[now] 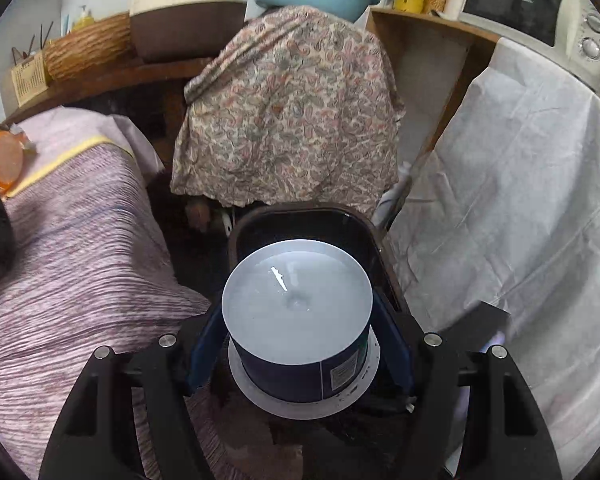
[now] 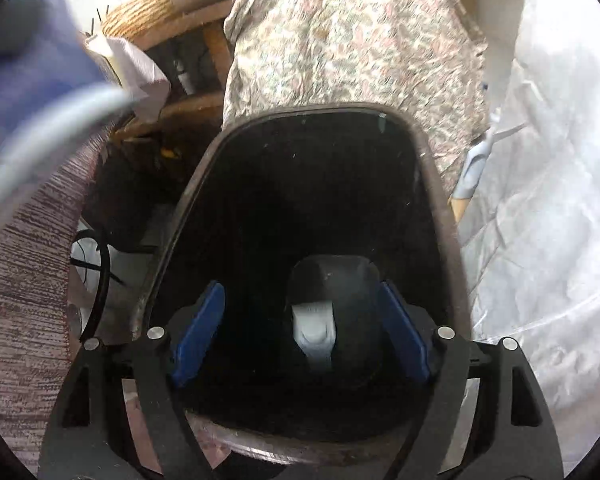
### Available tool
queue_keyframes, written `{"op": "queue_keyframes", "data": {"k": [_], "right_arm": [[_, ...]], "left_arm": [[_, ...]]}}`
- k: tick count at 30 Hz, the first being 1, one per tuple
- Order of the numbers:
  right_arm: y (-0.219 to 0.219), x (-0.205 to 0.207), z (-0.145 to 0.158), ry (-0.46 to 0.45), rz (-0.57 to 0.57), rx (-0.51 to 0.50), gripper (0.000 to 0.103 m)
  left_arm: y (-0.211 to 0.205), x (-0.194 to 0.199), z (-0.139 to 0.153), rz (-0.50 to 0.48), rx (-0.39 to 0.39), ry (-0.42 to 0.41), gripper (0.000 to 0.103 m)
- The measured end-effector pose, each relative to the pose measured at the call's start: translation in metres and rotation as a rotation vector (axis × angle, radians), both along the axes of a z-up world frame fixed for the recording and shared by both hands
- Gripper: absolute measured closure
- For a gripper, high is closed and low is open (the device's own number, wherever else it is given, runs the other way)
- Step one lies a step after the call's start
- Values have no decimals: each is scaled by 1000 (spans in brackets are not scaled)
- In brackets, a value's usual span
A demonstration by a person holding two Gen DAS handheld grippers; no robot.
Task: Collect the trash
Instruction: 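Carry both items over the brown bin and open the right gripper to drop the carton, then open the left gripper over the bin to drop the yogurt cup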
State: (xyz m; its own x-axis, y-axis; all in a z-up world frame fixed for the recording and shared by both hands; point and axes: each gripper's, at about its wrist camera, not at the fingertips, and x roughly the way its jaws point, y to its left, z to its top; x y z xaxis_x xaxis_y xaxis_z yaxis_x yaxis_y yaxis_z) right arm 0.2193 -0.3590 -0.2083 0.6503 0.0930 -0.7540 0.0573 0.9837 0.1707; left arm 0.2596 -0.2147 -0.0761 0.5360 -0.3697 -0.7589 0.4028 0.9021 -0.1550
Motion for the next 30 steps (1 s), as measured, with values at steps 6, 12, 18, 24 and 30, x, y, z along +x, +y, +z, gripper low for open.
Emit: {"op": "queue_keyframes", "data": {"k": [6, 12, 18, 24, 30], "right_arm": [[-18, -28, 12, -19, -62, -4, 25], [-42, -61, 21, -34, -142, -13, 25], [-63, -95, 26, -49, -208, -20, 22], [-75, -107, 19, -26, -247, -3, 22], [-76, -113, 21, -27, -260, 8, 22]], "left_arm": [[-26, 13, -12, -19, 20, 29, 35], [-52, 24, -40, -58, 65, 88, 35], [-71, 24, -58, -102, 100, 111, 35], [-76, 21, -64, -116, 113, 111, 19], [-75, 14, -57, -125, 102, 119, 17]]}}
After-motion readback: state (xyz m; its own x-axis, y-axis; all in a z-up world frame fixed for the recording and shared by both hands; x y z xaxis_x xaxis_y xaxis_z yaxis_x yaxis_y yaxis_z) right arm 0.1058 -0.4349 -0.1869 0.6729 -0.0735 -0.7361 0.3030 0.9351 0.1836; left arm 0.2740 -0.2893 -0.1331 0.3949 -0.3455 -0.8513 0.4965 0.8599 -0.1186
